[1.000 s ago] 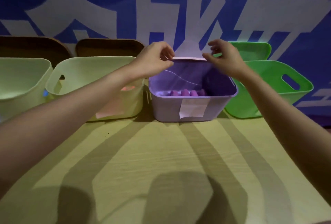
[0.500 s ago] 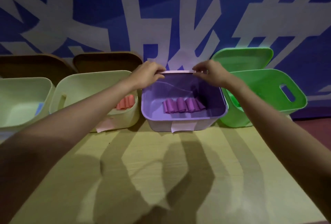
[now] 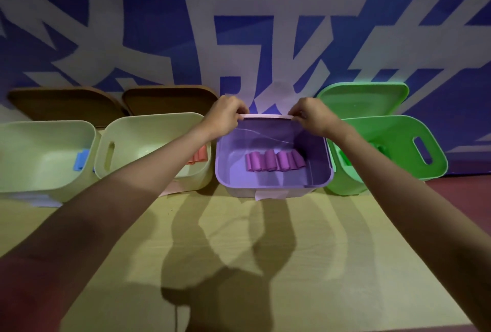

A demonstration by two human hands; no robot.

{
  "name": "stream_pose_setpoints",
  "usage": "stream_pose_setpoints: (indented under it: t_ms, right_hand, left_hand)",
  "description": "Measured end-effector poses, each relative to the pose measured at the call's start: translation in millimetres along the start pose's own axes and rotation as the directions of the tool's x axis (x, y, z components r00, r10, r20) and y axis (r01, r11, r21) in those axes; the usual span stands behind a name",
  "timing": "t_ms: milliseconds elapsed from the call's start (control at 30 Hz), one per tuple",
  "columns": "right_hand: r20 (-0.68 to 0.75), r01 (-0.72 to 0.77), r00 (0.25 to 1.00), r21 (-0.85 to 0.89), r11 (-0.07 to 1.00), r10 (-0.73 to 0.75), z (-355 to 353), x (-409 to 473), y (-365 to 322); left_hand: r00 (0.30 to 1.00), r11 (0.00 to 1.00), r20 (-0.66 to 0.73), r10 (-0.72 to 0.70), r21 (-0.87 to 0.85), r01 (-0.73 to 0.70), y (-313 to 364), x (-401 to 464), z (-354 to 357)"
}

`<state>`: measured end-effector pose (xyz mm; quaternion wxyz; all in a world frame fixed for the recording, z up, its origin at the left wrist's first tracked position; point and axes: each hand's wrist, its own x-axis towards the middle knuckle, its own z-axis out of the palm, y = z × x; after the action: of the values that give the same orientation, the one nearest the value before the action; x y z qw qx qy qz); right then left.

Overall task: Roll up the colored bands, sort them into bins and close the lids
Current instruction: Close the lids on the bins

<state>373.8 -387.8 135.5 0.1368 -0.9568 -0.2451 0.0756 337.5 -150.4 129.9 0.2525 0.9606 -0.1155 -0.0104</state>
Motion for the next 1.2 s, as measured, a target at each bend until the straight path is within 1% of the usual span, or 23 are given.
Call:
stream_pose_setpoints:
  t_ms: [100, 200, 333, 433, 533, 633, 733, 900, 1000, 1200]
  right_hand:
    - [0.0, 0.014, 1.0, -0.032, 0.999, -0.014, -7, -1, -3]
    - [-0.06, 0.039, 0.997, -0.049, 0.998, -0.042, -17, -10, -8]
    - [-0.18, 0.076, 0.98, -0.034, 0.997, -0.08, -24, -33, -15]
    - [-0.265, 0.083, 0.961, -0.022, 0.996, -0.085, -17, -59, -23]
    - [-0.337, 0.081, 0.938, -0.023, 0.996, -0.083, 4, -91, -29]
    - [-0.397, 0.088, 0.913, -0.026, 0.996, -0.09, 28, -117, -30]
    - [-0.445, 0.078, 0.892, -0.028, 0.997, -0.082, 46, -132, -29]
    - [-0.509, 0.095, 0.854, -0.048, 0.994, -0.106, 64, -149, -28]
    - [-0.527, 0.107, 0.842, -0.055, 0.993, -0.12, 70, -157, -28]
    - [-0.525, 0.145, 0.836, -0.067, 0.987, -0.159, 79, -165, -30]
  left_hand:
    - [1.0, 1.0, -0.029, 0.006, -0.003, -0.006, 3, -3, -4]
    - [0.997, 0.999, -0.069, 0.033, -0.008, -0.034, 2, -9, -10]
    - [0.979, 0.99, -0.148, 0.139, -0.012, -0.142, 7, -27, -16]
    - [0.942, 0.971, -0.24, 0.235, 0.02, -0.237, 12, -51, -9]
    - [0.911, 0.954, -0.285, 0.297, 0.038, -0.299, 14, -77, 5]
    - [0.908, 0.943, -0.259, 0.329, 0.048, -0.328, 16, -98, 18]
    - [0.91, 0.932, -0.204, 0.361, 0.059, -0.357, 18, -111, 26]
    - [0.891, 0.908, -0.175, 0.419, 0.088, -0.409, 20, -127, 31]
    - [0.879, 0.89, -0.15, 0.454, 0.121, -0.439, 19, -137, 33]
    - [0.874, 0.887, -0.154, 0.461, 0.089, -0.452, 16, -150, 36]
